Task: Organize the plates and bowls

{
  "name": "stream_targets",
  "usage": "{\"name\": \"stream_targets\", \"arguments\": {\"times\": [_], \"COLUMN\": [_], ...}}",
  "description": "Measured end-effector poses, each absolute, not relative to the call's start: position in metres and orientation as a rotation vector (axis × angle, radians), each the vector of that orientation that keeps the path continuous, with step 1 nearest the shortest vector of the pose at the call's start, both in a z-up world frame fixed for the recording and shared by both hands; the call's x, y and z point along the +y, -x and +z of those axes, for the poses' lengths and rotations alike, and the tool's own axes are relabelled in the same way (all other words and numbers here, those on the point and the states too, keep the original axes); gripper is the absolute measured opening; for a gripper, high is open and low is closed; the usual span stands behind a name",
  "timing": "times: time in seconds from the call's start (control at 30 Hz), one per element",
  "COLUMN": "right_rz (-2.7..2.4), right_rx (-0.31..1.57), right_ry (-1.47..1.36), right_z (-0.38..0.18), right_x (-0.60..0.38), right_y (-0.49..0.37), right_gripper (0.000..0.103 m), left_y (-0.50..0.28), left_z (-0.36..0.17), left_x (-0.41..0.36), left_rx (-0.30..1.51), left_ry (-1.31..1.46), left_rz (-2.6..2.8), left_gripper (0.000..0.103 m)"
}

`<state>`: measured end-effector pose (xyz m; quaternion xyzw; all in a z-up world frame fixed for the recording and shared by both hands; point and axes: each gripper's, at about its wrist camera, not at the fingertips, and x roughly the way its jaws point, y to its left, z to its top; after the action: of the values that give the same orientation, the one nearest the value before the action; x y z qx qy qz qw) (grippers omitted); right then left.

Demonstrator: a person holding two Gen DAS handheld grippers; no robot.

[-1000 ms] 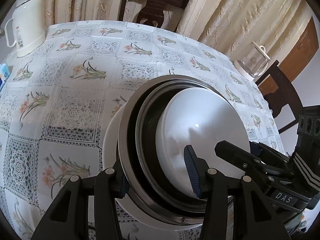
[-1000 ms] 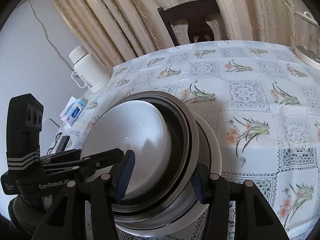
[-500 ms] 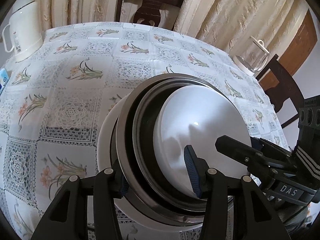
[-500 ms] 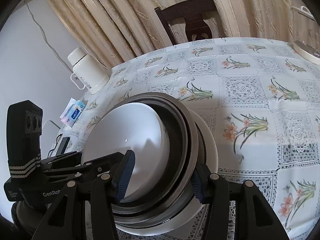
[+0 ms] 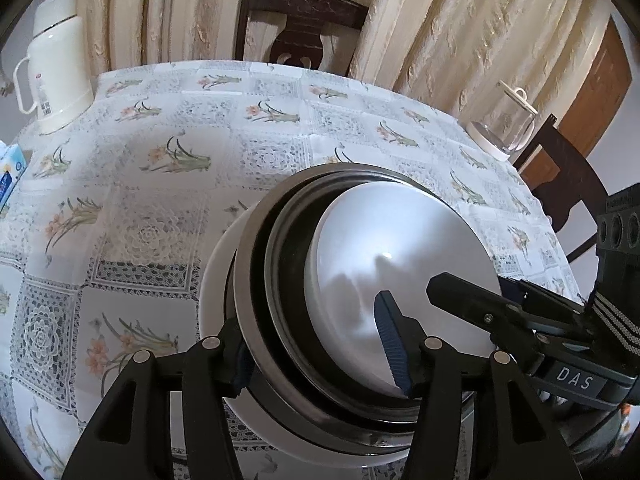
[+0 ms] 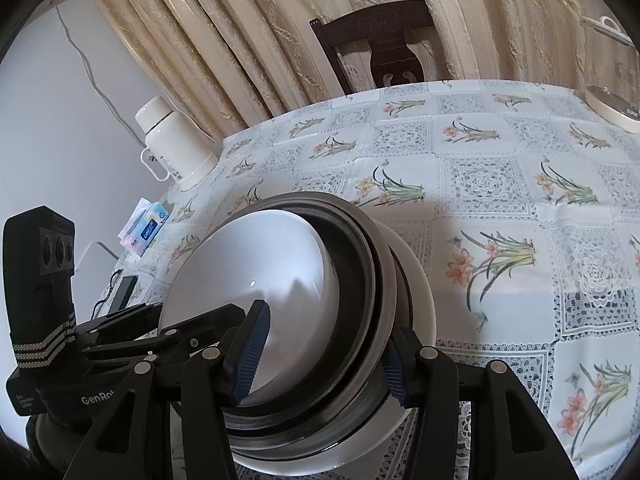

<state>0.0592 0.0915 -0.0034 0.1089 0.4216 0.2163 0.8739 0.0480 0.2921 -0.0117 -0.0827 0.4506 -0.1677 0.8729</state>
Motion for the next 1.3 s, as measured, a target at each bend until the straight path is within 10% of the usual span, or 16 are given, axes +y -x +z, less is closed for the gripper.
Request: {"name": "stream_targets", "arguments": {"times": [1.3], "right_rz": [0.434], "right_rx": [0.854], "right_ry": [-0.175], "right_z": [-0.003], "right_x": [0.096], "right_y": [-0.058], "right_gripper": [0.056], "left_y": [-0.043], "left_z": [0.002], "left_x": [0.314], "left_rx": [0.874], "left_ry": [0.160], "left_rz": [-0.351], "left_gripper": [0.060]}}
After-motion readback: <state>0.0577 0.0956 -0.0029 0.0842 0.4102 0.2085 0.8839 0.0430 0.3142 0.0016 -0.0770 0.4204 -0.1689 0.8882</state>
